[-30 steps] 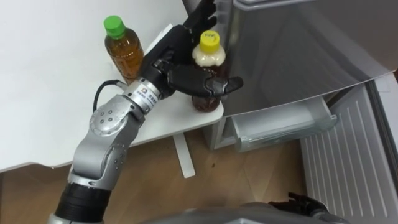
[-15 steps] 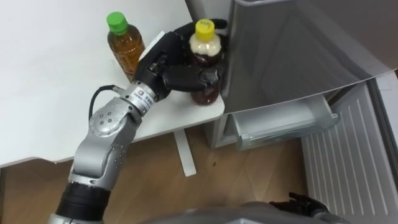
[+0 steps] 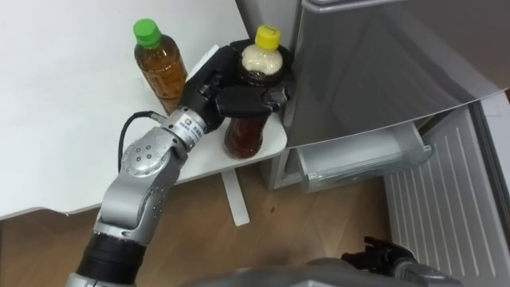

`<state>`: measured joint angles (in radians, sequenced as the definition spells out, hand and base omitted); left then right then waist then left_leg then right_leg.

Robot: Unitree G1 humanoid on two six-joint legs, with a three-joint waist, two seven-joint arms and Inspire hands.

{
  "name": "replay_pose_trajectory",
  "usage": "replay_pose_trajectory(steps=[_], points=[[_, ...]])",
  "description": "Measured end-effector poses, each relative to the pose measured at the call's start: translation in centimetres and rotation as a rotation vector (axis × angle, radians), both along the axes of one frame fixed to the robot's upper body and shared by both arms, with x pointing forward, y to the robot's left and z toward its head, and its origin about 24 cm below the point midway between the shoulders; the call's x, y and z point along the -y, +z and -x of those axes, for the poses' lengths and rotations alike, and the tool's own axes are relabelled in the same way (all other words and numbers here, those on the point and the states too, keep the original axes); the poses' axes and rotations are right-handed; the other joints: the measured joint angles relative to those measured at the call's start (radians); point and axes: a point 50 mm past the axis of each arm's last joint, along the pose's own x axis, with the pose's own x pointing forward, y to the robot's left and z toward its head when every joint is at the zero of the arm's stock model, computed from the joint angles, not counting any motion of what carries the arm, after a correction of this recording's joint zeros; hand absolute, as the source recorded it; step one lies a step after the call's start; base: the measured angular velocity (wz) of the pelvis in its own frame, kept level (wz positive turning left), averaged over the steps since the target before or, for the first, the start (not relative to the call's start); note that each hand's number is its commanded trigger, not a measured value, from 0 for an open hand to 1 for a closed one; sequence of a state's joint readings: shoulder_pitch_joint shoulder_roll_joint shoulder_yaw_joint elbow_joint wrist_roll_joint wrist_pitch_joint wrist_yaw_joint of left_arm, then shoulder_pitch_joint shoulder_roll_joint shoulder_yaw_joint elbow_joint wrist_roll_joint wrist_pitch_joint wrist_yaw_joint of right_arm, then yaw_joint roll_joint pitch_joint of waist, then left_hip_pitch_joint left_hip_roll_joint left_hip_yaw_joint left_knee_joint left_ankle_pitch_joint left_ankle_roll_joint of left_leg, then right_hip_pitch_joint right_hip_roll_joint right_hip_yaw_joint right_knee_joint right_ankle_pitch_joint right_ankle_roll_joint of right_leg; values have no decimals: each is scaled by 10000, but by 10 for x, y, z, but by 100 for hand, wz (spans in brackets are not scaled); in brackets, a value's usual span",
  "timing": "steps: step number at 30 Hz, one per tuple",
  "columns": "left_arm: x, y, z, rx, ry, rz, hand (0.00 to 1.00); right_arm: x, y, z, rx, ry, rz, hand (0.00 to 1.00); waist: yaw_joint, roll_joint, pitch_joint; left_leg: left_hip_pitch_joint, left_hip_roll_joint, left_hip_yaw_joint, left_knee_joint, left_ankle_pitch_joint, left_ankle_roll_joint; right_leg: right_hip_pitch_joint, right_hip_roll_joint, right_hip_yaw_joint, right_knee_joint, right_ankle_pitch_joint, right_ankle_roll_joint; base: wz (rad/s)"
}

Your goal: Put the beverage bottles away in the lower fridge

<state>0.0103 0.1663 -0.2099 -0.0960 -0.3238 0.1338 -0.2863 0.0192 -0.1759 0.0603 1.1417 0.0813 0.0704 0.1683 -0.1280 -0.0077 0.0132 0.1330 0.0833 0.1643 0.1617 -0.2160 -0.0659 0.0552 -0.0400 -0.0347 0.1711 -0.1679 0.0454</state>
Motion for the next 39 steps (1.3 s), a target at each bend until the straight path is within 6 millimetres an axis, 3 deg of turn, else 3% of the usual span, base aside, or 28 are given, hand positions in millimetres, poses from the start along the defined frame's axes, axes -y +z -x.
replay_pose_trajectory(steps=[6,12,21,27,39], points=[[2,-1,1,-146,-141,201,100,-37,16,-45,1744,1705,-1436,0,236,52,-8,-19,4,2,8,0,0,-29,4,-8,43,4,-5,0],[4,-2,3,-276,-232,360,100,-66,31,-65,2611,3327,-2886,0,599,56,-12,-53,32,-8,14,0,0,-23,7,-126,56,6,-9,5],[9,-4,11,-392,-284,605,100,-86,46,-73,3196,4962,-4064,0,1032,26,-33,-52,72,-27,29,0,0,-40,10,-373,169,6,-9,2],[8,-9,18,-520,-196,1063,100,-100,57,-78,3601,5819,-4772,0,1101,-48,-63,-76,72,-40,36,0,0,-13,-7,-473,187,9,-15,5],[15,-16,29,-1217,-693,2005,100,-111,61,-80,3597,6396,-5583,0,1149,-335,1,-177,73,-118,91,0,0,-53,-11,-496,171,9,-20,1]])
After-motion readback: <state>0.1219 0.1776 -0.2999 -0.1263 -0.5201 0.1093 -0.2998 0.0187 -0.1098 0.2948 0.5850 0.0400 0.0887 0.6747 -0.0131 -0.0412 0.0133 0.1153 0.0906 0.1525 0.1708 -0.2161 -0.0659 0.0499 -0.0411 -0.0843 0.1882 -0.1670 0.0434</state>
